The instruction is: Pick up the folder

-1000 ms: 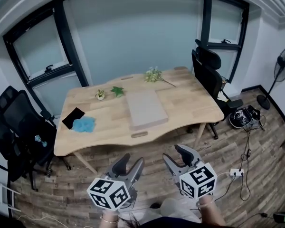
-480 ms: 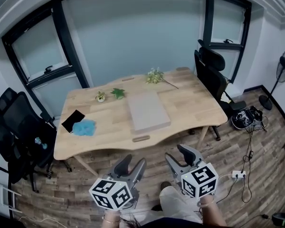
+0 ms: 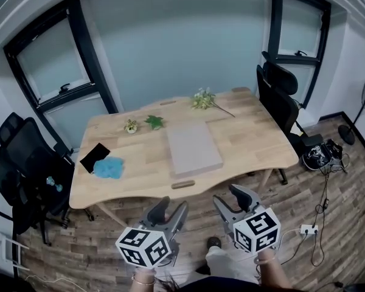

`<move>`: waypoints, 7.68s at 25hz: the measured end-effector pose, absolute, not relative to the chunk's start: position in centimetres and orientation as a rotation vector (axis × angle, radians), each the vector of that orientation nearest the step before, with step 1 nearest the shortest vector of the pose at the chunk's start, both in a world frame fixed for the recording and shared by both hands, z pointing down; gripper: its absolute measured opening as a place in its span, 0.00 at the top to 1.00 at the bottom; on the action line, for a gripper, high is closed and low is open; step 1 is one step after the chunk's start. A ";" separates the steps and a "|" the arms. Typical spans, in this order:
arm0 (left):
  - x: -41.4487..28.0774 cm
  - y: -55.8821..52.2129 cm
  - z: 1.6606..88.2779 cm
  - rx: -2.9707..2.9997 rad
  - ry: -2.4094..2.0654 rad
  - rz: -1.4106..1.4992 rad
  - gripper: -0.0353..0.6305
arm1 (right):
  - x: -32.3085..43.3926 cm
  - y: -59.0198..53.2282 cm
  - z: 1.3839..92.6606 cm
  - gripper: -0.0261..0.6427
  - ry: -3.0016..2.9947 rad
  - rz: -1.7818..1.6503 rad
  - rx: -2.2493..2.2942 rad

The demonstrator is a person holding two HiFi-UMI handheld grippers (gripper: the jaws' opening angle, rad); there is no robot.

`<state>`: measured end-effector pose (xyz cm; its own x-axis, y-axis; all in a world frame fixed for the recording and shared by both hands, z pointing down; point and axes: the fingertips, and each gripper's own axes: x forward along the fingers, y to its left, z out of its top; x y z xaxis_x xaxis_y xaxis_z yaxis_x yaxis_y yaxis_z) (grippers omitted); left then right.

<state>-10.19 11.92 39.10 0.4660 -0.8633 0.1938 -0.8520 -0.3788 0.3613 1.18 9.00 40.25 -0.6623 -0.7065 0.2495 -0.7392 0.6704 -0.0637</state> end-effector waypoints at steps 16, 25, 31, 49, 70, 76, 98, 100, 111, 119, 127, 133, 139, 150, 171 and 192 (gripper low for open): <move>-10.2 3.4 40.0 2.270 -1.466 -0.018 0.62 | 0.8 0.8 41.4 0.68 -2.676 0.218 1.088; -9.5 -0.8 40.6 2.235 -1.489 0.003 0.62 | 1.3 -3.6 41.9 0.68 -2.678 0.208 1.033; -9.4 -3.5 41.1 2.196 -1.523 -0.005 0.62 | 1.8 -6.5 42.2 0.68 -2.684 0.196 0.994; -11.7 -7.9 43.3 2.099 -1.543 0.018 0.61 | 0.8 -12.7 44.3 0.68 -2.664 0.263 0.953; -16.6 -15.0 49.5 1.992 -1.441 0.059 0.61 | -1.1 -20.3 50.5 0.68 -2.512 0.357 0.926; -17.4 -17.0 51.6 1.955 -1.387 0.075 0.60 | -1.3 -22.6 52.2 0.68 -2.464 0.398 0.937; -20.3 -23.8 58.2 1.836 -1.223 0.147 0.58 | -2.1 -29.3 57.8 0.68 -2.303 0.620 1.038; -20.8 -24.1 58.9 1.818 -1.227 0.152 0.57 | -2.2 -29.7 58.4 0.68 -2.294 0.641 1.041; -20.5 -24.2 63.0 1.645 -1.163 0.098 0.56 | -2.0 -31.6 61.4 0.68 -2.262 0.755 1.013; -20.2 -24.7 65.0 1.559 -1.173 0.085 0.55 | -1.7 -32.2 63.7 0.68 -2.258 0.960 0.959; -20.1 -24.9 66.6 1.485 -1.180 0.076 0.53 | -1.7 -32.3 66.0 0.60 -2.231 1.175 0.862; -19.7 -24.7 67.9 1.439 -1.179 0.088 0.52 | -2.0 -32.3 67.2 0.58 -2.212 1.273 0.763; -19.2 -24.5 68.6 1.411 -1.171 0.094 0.50 | -2.7 -31.8 68.1 0.51 -2.172 1.389 0.675; -18.6 -24.5 69.7 1.387 -1.090 0.108 0.47 | -3.1 -31.0 69.4 0.48 -2.126 1.450 0.585; -18.7 -25.6 68.4 1.418 -1.098 0.180 0.47 | -2.8 -32.0 68.2 0.48 -2.172 1.362 0.677; -18.8 -27.5 62.6 1.576 -1.192 0.107 0.47 | -3.0 -34.5 61.2 0.49 -2.388 1.094 0.744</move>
